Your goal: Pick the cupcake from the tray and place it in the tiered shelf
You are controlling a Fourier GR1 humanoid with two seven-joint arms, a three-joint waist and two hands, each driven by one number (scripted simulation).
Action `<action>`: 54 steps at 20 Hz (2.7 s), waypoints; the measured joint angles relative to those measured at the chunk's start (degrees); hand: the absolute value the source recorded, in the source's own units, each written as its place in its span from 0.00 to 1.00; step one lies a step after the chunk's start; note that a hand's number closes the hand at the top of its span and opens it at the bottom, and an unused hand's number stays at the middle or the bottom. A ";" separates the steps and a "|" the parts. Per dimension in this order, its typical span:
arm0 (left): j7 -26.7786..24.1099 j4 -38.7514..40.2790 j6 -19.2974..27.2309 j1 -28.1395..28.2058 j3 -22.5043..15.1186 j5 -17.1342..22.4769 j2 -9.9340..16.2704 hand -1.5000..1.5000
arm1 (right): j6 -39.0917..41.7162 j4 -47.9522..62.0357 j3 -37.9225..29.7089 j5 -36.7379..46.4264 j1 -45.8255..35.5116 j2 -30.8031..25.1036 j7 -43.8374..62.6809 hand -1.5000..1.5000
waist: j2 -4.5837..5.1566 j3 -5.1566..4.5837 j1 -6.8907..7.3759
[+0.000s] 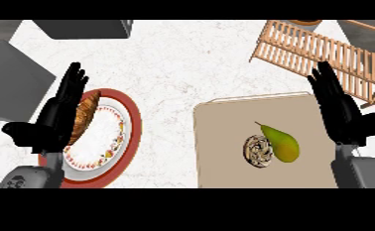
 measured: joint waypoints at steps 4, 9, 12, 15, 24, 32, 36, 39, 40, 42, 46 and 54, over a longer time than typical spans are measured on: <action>1.82 0.71 -0.54 -1.77 -1.61 -2.33 -0.75 0.50 | 4.66 0.23 -1.43 -1.96 -1.48 -2.58 2.10 0.00 | -0.47 0.65 0.80; 2.25 2.29 -0.74 -2.30 -3.90 -4.68 -1.34 0.50 | 6.49 1.26 -3.46 -7.97 -1.86 -0.04 4.07 1.00 | -0.27 1.31 0.00; 2.82 2.66 -0.86 -2.20 -5.18 -5.41 -1.78 0.50 | -0.87 3.09 -3.01 3.29 0.78 -4.33 1.12 0.00 | -0.20 0.96 -0.03; 2.42 4.59 -1.46 -2.97 -5.78 -6.02 -2.35 0.50 | -8.43 6.13 -4.09 7.56 2.74 -0.44 -5.82 0.00 | -0.32 1.02 0.46; 2.92 6.68 -1.89 -4.54 -5.92 -7.50 -4.58 0.50 | 2.71 6.23 -7.79 1.76 7.82 -1.60 -16.60 0.00 | -0.75 1.01 0.95; 3.11 7.59 -2.84 -5.33 -5.24 -8.21 -4.93 0.50 | 6.84 -8.22 -1.92 6.83 9.99 -9.46 -2.99 0.00 | -0.89 0.93 0.88; 2.40 7.62 -3.02 -4.37 -5.16 -8.39 -5.29 0.50 | 8.41 -17.11 0.63 9.29 10.77 -14.24 7.10 0.00 | -0.96 0.87 0.82; 2.34 7.98 -3.35 -4.84 -4.92 -8.48 -5.32 0.50 | 11.10 -22.37 3.22 11.29 10.25 -18.32 14.37 0.00 | -0.95 0.84 0.92; 2.74 7.82 -3.25 -5.14 -4.97 -8.60 -5.42 0.50 | 12.19 -24.10 4.27 12.31 10.30 -19.90 16.51 0.00 | -0.97 0.83 0.92; 3.40 7.45 -3.23 -5.19 -4.91 -8.71 -5.41 0.50 | 13.80 -27.96 5.58 13.83 10.30 -22.58 21.25 0.00 | -1.00 0.84 0.94; 3.67 7.91 -3.28 -5.88 -4.69 -9.19 -5.93 0.50 | 15.95 -34.65 8.26 16.71 9.47 -25.27 30.90 0.00 | -0.92 0.88 1.06; 3.14 8.66 -5.23 -6.17 -2.64 -10.42 -7.13 0.50 | 18.38 -43.66 12.07 22.45 7.68 -19.25 44.81 0.00 | -0.81 0.96 1.26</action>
